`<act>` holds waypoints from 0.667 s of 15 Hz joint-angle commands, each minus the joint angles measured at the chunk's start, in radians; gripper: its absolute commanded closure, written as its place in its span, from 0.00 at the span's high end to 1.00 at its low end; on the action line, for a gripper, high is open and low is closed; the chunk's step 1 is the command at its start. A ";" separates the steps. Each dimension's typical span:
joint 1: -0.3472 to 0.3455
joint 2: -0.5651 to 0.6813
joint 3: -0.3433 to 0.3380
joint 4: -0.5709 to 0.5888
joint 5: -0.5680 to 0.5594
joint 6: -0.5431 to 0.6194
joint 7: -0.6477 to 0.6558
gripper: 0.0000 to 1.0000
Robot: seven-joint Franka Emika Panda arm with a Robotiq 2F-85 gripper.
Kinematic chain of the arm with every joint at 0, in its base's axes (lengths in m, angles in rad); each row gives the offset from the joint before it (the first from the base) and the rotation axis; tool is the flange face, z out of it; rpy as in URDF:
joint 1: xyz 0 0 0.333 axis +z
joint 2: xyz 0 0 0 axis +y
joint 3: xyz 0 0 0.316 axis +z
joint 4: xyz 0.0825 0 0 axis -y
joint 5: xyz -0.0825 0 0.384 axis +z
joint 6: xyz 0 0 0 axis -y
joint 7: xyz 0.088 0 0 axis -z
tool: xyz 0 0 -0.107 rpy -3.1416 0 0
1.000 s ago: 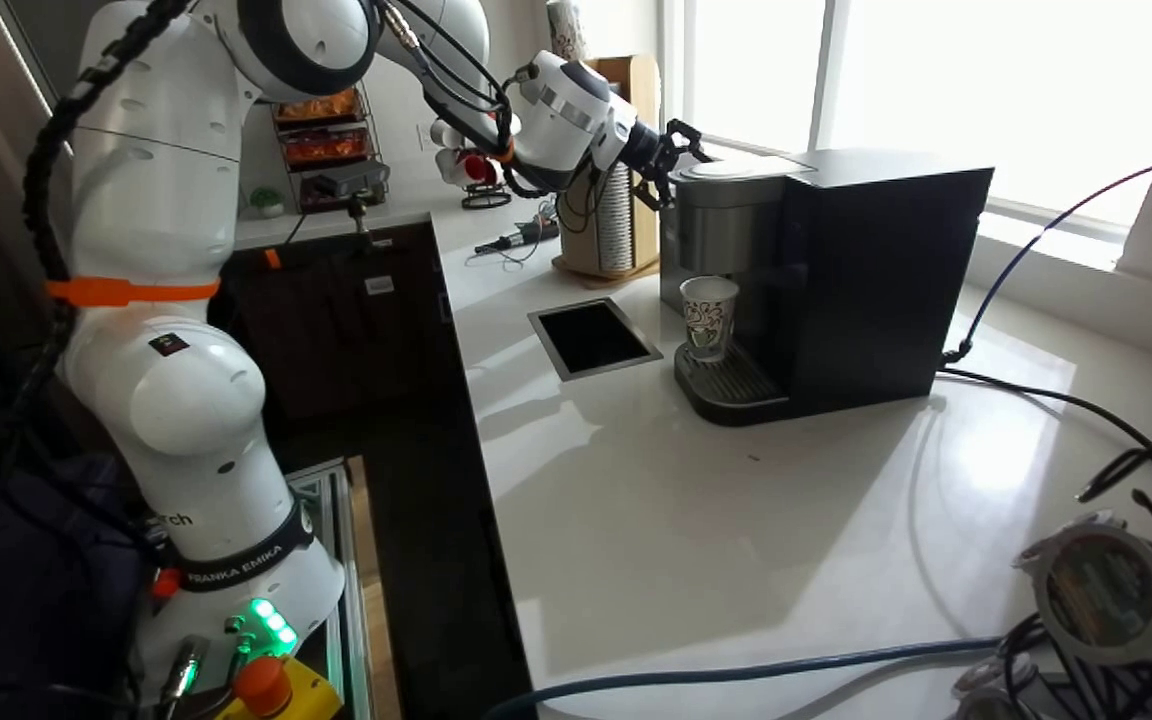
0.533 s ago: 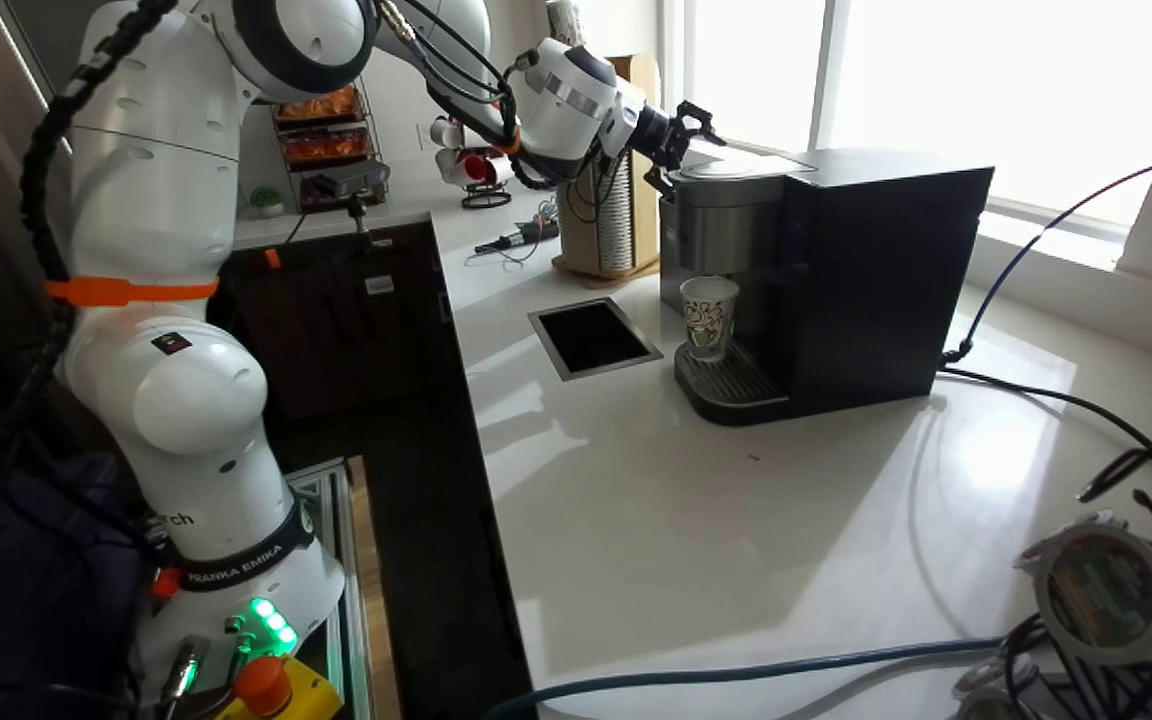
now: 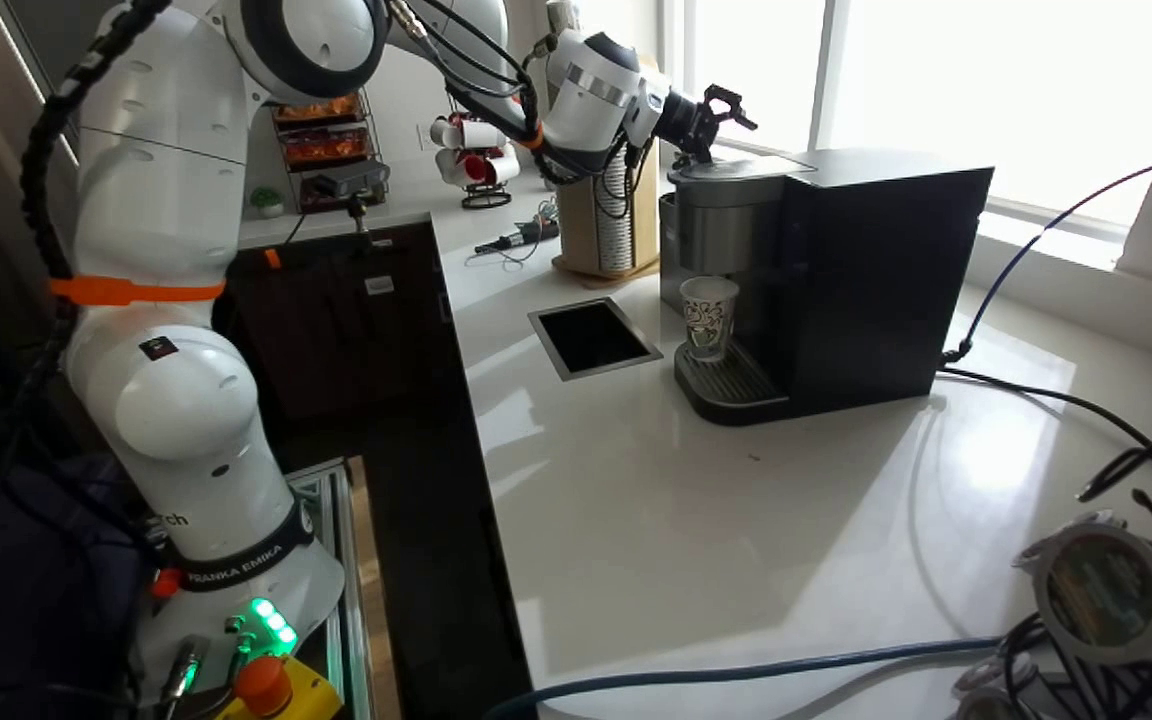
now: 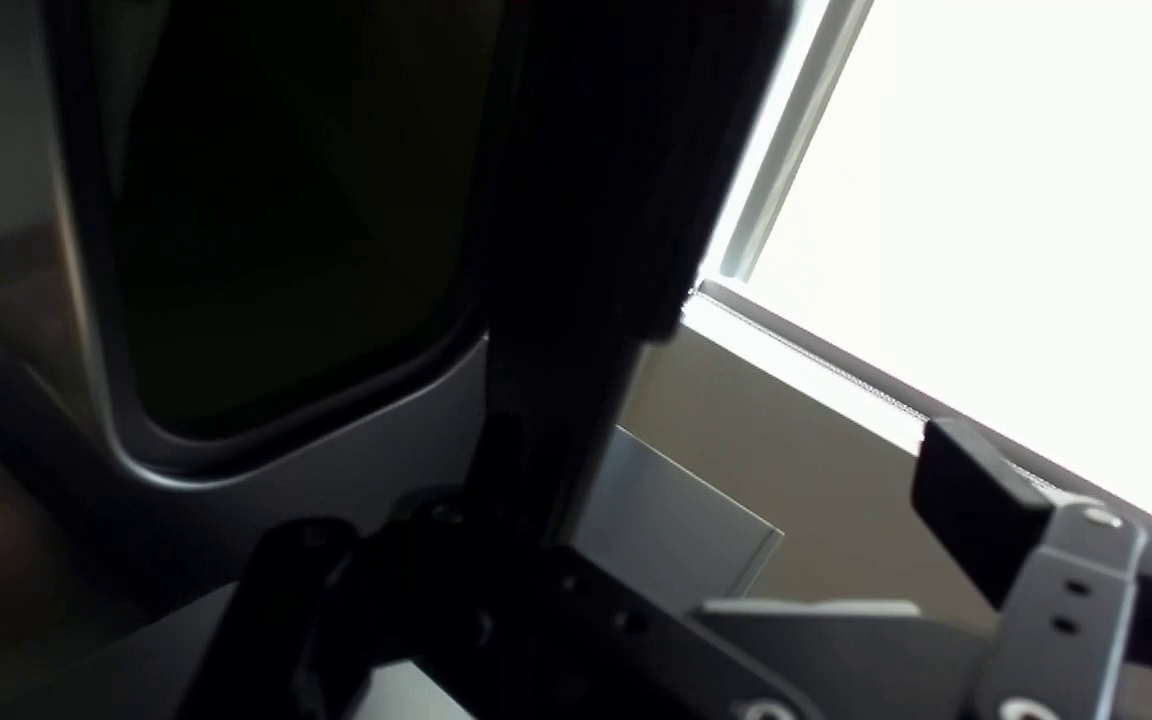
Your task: Open the storage bin
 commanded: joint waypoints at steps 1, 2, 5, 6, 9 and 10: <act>-0.088 0.054 0.067 0.096 -0.032 0.000 0.001 1.00; -0.104 0.072 0.077 0.124 -0.028 0.007 -0.010 1.00; -0.146 0.127 0.104 0.216 -0.003 0.024 -0.078 1.00; -0.151 0.141 0.112 0.243 0.005 0.016 -0.102 1.00; -0.142 0.169 0.098 0.292 0.017 0.015 -0.142 1.00; -0.141 0.176 0.100 0.304 0.019 0.013 -0.153 1.00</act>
